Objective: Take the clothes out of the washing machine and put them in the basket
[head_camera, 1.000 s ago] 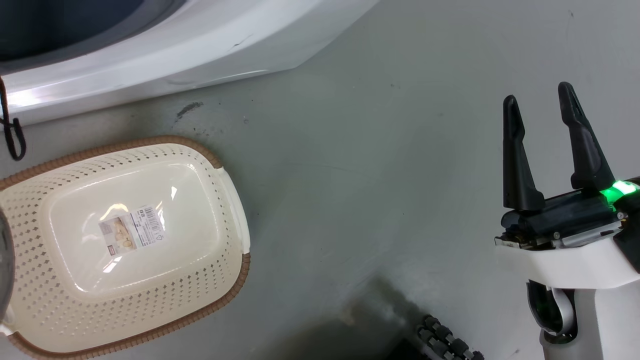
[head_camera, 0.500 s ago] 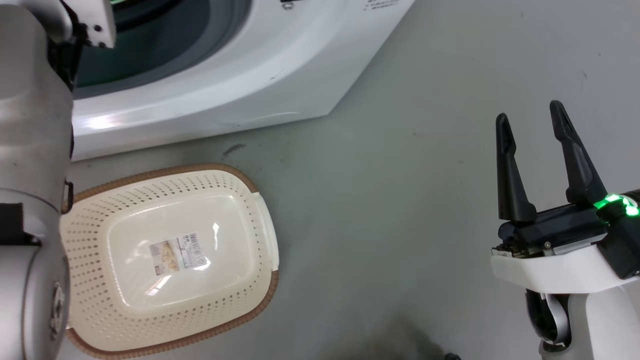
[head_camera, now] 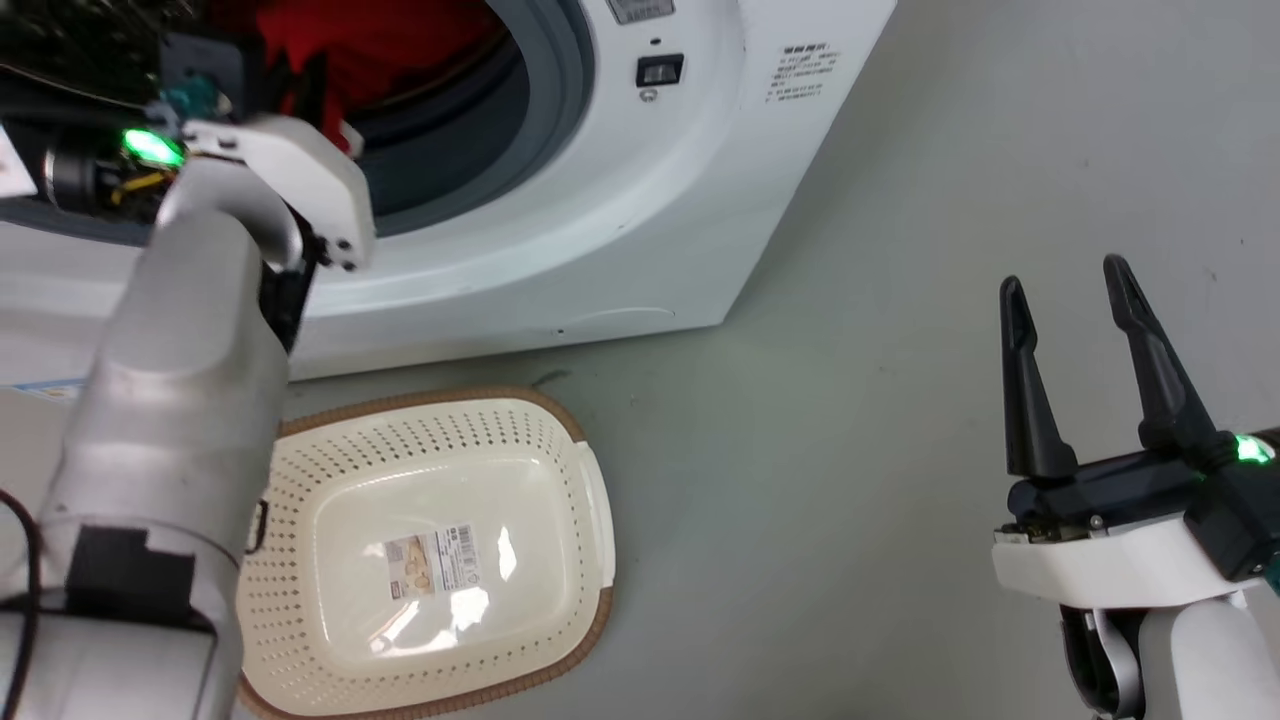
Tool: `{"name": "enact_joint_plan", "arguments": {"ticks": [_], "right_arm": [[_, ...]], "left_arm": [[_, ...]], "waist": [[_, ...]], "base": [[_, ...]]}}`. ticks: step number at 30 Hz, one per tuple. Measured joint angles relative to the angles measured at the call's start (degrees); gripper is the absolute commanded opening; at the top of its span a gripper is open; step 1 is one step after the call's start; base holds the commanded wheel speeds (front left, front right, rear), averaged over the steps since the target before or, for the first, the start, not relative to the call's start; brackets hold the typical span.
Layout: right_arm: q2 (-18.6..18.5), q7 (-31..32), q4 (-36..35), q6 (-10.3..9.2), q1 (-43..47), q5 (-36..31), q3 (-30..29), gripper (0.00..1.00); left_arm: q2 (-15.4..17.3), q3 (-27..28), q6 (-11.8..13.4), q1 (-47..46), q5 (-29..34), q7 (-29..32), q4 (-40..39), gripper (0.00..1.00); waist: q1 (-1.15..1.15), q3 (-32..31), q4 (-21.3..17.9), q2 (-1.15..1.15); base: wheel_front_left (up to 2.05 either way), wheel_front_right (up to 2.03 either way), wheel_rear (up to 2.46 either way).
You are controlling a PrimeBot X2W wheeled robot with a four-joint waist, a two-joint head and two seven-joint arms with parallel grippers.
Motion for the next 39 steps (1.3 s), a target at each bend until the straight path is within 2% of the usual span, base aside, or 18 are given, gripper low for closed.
{"name": "enact_joint_plan", "arguments": {"ticks": [12, 26, 39], "right_arm": [[0.01, 0.00, 1.09, 0.00, 5.21, -1.99, -0.47, 1.00], [0.01, 0.00, 1.91, 0.00, 10.65, -2.85, -0.41, 1.00], [0.01, 0.00, 2.07, 0.00, 12.42, -2.46, -0.45, 1.00]], "left_arm": [[-0.21, 0.88, 0.43, 19.47, -1.00, -0.04, -24.53, 0.00], [1.00, 1.30, 1.97, 35.38, -0.85, -0.19, -45.96, 0.00], [3.82, 1.32, 4.39, 45.36, -1.10, 4.69, -65.33, 0.00]], "waist": [[0.00, -8.77, 3.74, 0.00], [0.00, -18.36, 7.97, 0.00], [0.00, -20.77, 9.57, 0.00]], "base": [[0.00, 0.00, 0.00], [0.00, 0.00, 0.00], [0.00, 0.00, 0.00]]}}
